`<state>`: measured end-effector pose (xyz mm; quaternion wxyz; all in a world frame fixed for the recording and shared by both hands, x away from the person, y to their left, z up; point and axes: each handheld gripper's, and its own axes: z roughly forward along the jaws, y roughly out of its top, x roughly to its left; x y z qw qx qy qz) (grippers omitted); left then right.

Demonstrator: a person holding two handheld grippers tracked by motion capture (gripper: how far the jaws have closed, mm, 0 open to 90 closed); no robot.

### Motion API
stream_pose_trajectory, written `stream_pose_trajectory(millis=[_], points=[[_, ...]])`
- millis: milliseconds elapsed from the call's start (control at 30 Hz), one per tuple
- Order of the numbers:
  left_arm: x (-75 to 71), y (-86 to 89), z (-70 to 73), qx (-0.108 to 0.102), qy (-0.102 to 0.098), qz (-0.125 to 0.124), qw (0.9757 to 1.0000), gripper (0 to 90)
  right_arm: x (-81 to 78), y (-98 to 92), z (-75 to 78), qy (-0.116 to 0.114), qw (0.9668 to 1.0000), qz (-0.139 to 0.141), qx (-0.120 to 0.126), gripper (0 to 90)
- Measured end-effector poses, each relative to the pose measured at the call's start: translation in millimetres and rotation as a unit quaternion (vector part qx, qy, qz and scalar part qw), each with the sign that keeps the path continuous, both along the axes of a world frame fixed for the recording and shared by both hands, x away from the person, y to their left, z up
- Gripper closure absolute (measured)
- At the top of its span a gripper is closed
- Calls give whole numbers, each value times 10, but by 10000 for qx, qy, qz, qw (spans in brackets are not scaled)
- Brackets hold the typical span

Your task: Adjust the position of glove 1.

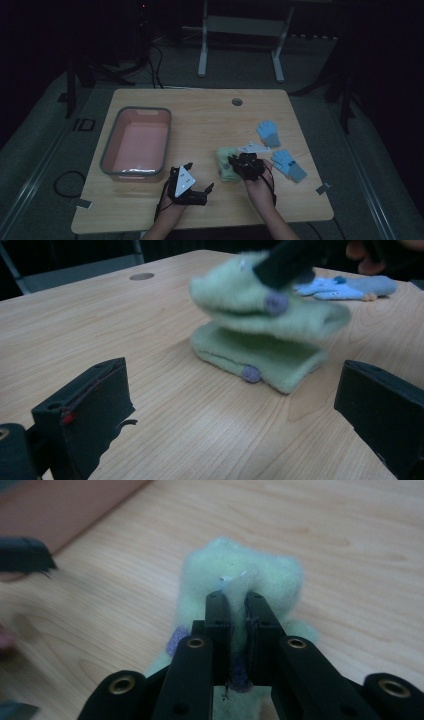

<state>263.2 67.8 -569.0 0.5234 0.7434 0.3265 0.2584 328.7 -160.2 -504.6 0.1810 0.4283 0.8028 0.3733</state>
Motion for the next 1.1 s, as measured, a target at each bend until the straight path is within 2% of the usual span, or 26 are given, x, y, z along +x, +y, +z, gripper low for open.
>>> stream_pose_trajectory(millis=[100,133,200,400,467,600,633,700,733,767,867,900,933,967,1033,1100], points=[[-1,-6,-1,2,-1,8,10000,19,17,0,-61,52,10000,-13,-35,827],[-7,-16,0,68,-29,10,10000,19,17,0,-61,52,10000,-13,-35,826],[-17,-32,-2,123,-78,3,9999,19,64,-5,-191,196,9998,-99,-38,819],[-18,-23,-2,72,-111,90,9999,19,88,-7,-299,319,9994,-147,16,788],[-16,-21,-2,97,-138,57,9998,19,85,-20,-277,307,9994,-123,52,764],[-21,-29,-2,111,-214,-1,9997,19,77,-32,-180,140,9999,40,11,714],[-33,-31,16,140,-241,-11,9996,20,54,-60,-102,-37,9999,130,-11,675],[-33,-31,16,140,-241,-11,9996,19,47,-84,-70,-71,9998,189,6,675],[-47,-34,40,205,-199,92,9996,19,47,-84,-70,-71,9998,189,6,662],[-50,-33,50,226,-133,123,9996,20,36,-134,-27,-107,9994,325,34,636],[-41,-33,74,173,254,-45,9995,20,28,-221,3,-178,9984,539,-3,616],[-41,-33,74,173,254,-45,9995,19,28,-221,3,-178,9984,539,-3,616],[-33,-60,99,226,471,-123,9986,19,36,-256,9,-176,9980,613,11,615],[-33,-59,105,162,517,-308,9981,20,49,-333,24,-204,9963,839,54,603],[-31,-91,119,188,558,-519,9969,20,60,-393,35,-243,9944,1031,-6,595],[-38,-109,126,240,496,-573,9968,19,69,-422,39,-278,9936,1095,-26,596]])
